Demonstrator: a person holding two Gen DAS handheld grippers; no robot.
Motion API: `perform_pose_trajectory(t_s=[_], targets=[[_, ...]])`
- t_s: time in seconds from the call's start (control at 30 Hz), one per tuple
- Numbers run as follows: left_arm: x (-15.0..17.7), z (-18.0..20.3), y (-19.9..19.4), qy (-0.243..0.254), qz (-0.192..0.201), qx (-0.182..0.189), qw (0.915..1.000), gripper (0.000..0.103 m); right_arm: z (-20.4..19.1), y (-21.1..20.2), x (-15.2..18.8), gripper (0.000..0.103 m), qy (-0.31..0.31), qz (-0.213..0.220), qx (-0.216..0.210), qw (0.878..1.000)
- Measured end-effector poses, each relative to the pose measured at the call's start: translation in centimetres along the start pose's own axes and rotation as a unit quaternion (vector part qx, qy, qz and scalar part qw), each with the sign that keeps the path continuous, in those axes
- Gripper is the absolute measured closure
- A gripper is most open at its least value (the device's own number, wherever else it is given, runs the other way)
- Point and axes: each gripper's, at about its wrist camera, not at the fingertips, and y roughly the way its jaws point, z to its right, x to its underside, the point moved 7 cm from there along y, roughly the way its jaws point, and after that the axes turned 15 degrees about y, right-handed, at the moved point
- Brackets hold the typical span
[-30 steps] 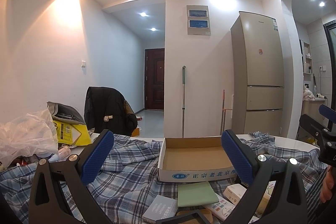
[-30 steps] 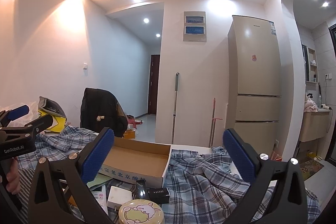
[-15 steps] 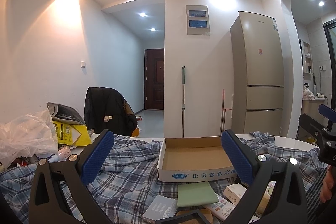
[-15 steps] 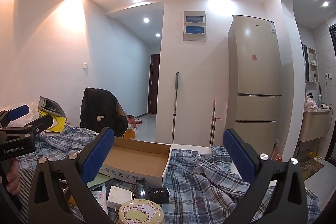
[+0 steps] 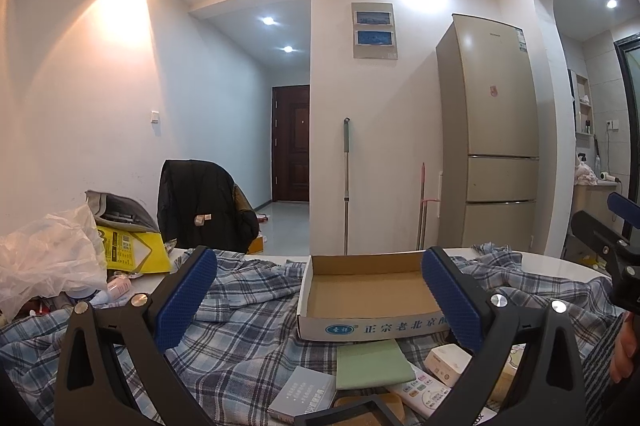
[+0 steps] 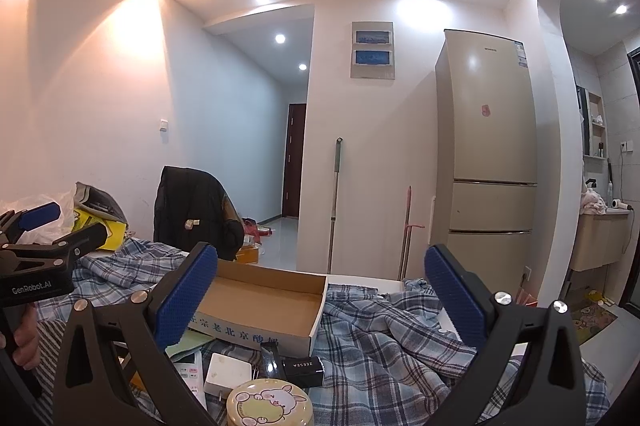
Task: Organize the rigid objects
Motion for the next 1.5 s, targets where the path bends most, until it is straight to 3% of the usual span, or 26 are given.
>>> perform_pose_trajectory(t_s=[0.33,0.77,0.83,0.9,0.93,1.03,1.2,1.27,1.3,1.5], targets=[[-0.2,0.2,-0.2,-0.001,0.006,0.009,0.9999,0.000,-0.3,-0.2,-0.1,0.000,-0.008,0.001,-0.005,1.000],[-0.2,0.2,0.2,0.003,-0.004,0.016,0.9999,0.000,1.2,1.5,0.5,0.000,0.022,-0.048,0.010,0.999],[0.0,0.4,0.9,0.017,-0.037,0.018,0.9990,0.000,1.4,1.9,0.6,0.000,0.024,-0.061,0.016,0.998],[0.4,0.7,2.5,0.046,-0.118,0.022,0.9917,0.000,1.5,2.5,0.9,0.000,0.022,-0.080,0.022,0.996],[0.7,0.6,2.9,0.039,-0.143,0.043,0.9880,0.000,1.6,2.7,1.1,0.000,0.020,-0.091,0.025,0.995],[1.1,-0.1,3.2,0.002,-0.167,0.079,0.9828,0.000,1.6,3.4,1.8,0.000,0.019,-0.120,0.026,0.992],[2.1,-0.1,3.6,0.020,-0.214,0.110,0.9705,0.001,1.3,3.7,2.6,0.000,0.015,-0.156,0.027,0.987],[2.6,-0.1,3.8,0.013,-0.233,0.125,0.9643,0.009,1.2,3.3,2.7,0.000,0.025,-0.170,0.025,0.985],[2.9,-0.1,3.8,0.005,-0.242,0.132,0.9612,0.013,1.1,3.0,2.4,0.000,0.035,-0.168,0.020,0.985],[3.6,0.1,5.1,-0.015,-0.277,0.142,0.9503,0.013,0.0,1.5,1.1,0.000,0.047,-0.152,-0.013,0.987]])
